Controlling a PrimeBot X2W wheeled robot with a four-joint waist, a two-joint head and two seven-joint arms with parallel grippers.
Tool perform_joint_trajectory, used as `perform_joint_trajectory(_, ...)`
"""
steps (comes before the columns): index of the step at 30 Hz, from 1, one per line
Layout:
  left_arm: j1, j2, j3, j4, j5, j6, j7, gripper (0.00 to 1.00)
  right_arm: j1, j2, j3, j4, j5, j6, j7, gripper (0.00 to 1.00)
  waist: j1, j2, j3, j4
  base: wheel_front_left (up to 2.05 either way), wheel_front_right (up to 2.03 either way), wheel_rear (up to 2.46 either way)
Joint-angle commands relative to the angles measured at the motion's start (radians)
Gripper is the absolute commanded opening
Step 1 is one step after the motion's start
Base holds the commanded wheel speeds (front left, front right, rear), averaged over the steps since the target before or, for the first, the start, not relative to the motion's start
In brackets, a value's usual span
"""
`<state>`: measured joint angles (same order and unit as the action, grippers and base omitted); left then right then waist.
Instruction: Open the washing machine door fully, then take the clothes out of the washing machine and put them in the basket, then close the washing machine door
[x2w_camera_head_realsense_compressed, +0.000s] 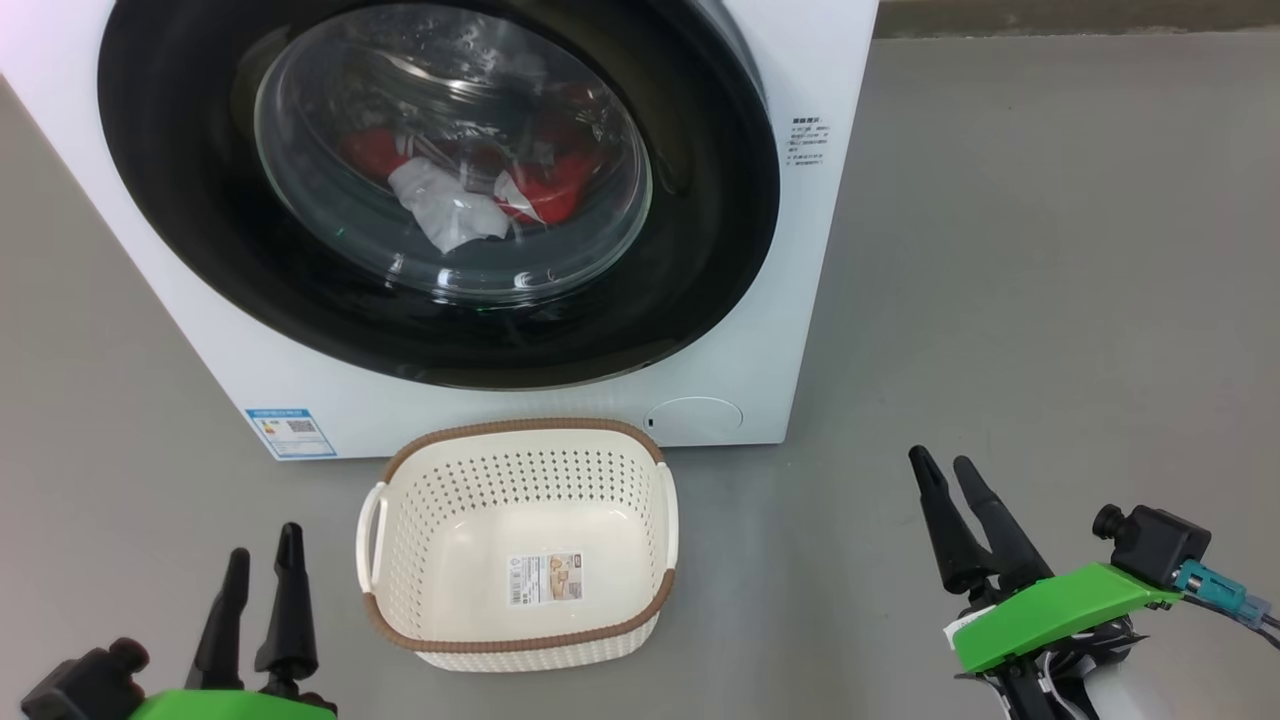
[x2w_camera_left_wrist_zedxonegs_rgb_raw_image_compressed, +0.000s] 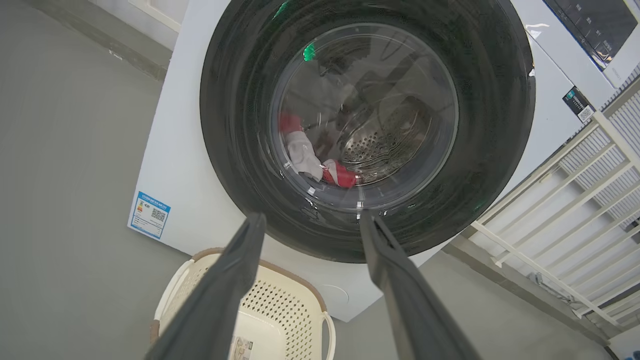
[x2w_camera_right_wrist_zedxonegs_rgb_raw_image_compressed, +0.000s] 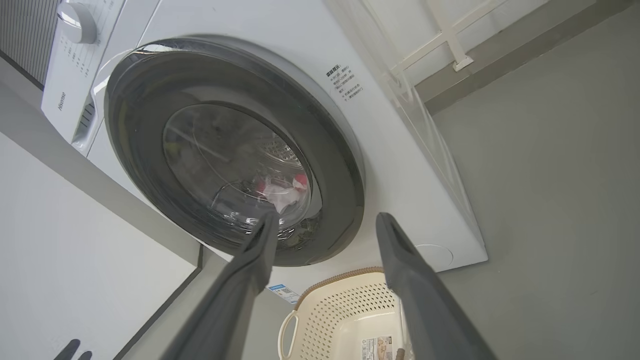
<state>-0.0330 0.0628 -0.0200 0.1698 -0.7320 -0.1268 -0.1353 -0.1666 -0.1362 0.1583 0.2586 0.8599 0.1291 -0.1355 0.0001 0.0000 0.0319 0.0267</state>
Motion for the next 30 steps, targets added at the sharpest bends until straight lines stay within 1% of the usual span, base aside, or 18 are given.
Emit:
perform_joint_trajectory(1, -0.041, 0.017, 0.022, -0.025, 0.026, -0.003, -0.012, 1.00, -0.045, -0.009, 0.022, -0.026, -0.025, 0.001, -0.012, 1.00, -0.0001, 0.0000, 0.000, 0.001, 0.00, 0.00, 0.00)
perform_joint_trajectory(12, -0.039, 0.006, 0.023, -0.042, 0.196, -0.003, -0.044, 1.00, -0.059, -0.017, 0.050, -0.020, -0.204, 0.001, -0.044, 1.00, -0.0001, 0.0000, 0.001, 0.004, 0.00, 0.00, 0.00)
perform_joint_trajectory(30, -0.033, 0.006, 0.030, -0.067, 0.409, -0.004, -0.097, 1.00, -0.074, -0.029, 0.085, -0.007, -0.403, 0.001, -0.097, 1.00, -0.0001, 0.0000, -0.005, 0.003, 0.00, 0.00, 0.00)
